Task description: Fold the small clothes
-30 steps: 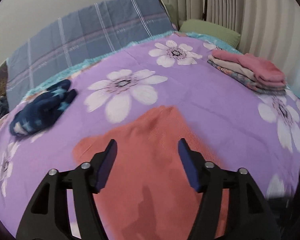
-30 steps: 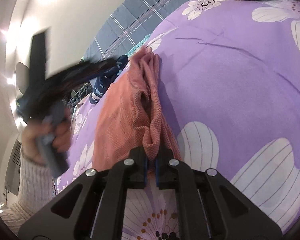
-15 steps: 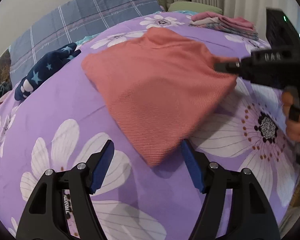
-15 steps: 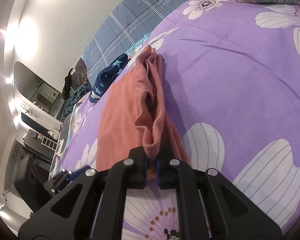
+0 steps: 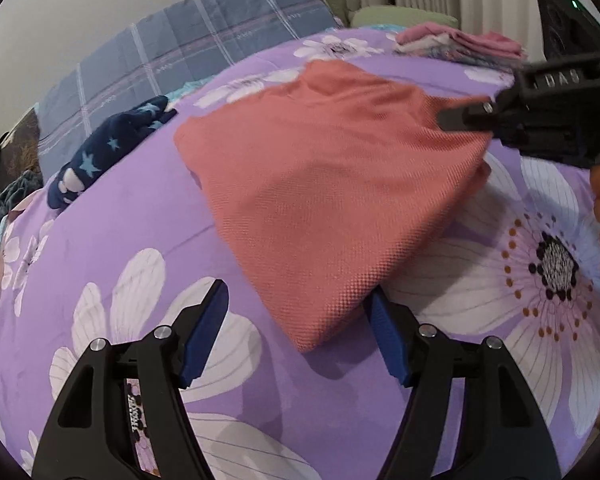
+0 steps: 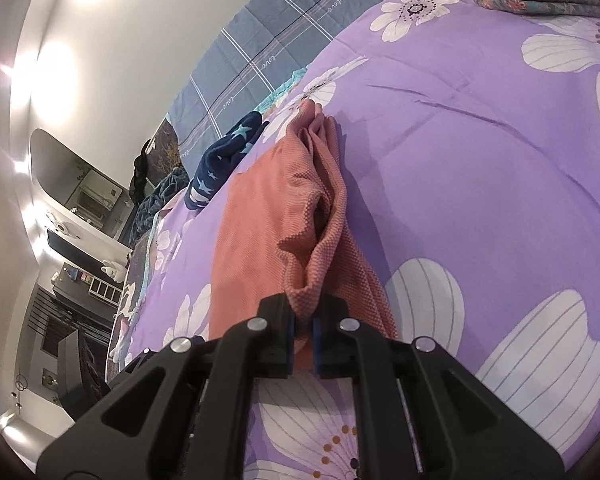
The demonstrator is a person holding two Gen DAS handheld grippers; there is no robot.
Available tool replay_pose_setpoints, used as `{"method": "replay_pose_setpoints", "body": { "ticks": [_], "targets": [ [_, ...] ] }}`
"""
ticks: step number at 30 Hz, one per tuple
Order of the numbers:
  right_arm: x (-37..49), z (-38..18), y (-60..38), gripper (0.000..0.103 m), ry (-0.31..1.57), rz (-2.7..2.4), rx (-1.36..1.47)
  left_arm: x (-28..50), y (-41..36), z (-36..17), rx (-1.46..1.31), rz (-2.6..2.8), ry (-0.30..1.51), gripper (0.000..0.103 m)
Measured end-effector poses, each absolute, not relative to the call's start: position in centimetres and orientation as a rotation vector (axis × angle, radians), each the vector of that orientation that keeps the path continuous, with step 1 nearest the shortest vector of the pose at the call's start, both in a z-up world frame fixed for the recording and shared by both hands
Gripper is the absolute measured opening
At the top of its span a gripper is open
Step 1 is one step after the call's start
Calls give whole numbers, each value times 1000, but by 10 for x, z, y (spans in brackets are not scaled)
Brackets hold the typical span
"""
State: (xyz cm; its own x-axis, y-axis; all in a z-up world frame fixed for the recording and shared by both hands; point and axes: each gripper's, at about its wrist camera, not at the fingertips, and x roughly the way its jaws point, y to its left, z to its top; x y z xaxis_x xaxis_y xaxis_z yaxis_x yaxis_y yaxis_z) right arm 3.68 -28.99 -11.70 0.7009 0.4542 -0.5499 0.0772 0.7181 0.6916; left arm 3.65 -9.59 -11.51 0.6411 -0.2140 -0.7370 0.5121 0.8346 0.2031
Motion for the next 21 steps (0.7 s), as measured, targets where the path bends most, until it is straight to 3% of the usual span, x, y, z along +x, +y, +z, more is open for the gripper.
{"method": "replay_pose_setpoints", "body": {
  "ticks": [9, 18, 19, 20, 21],
  "targets": [
    [41, -116, -293, 7, 786, 283, 821, 46, -76, -114, 290, -360, 782, 70],
    [42, -120, -299, 7, 806, 297, 883, 42, -90, -119, 328, -348, 762, 70],
    [43, -120, -299, 7, 806, 306, 894, 41, -89, -118, 331, -336, 755, 60],
    [42, -120, -300, 7, 806, 315, 904, 41, -88, -117, 328, -328, 752, 41],
    [42, -120, -300, 7, 812, 330, 918, 41, -85, -116, 321, -325, 758, 36]
  ]
}}
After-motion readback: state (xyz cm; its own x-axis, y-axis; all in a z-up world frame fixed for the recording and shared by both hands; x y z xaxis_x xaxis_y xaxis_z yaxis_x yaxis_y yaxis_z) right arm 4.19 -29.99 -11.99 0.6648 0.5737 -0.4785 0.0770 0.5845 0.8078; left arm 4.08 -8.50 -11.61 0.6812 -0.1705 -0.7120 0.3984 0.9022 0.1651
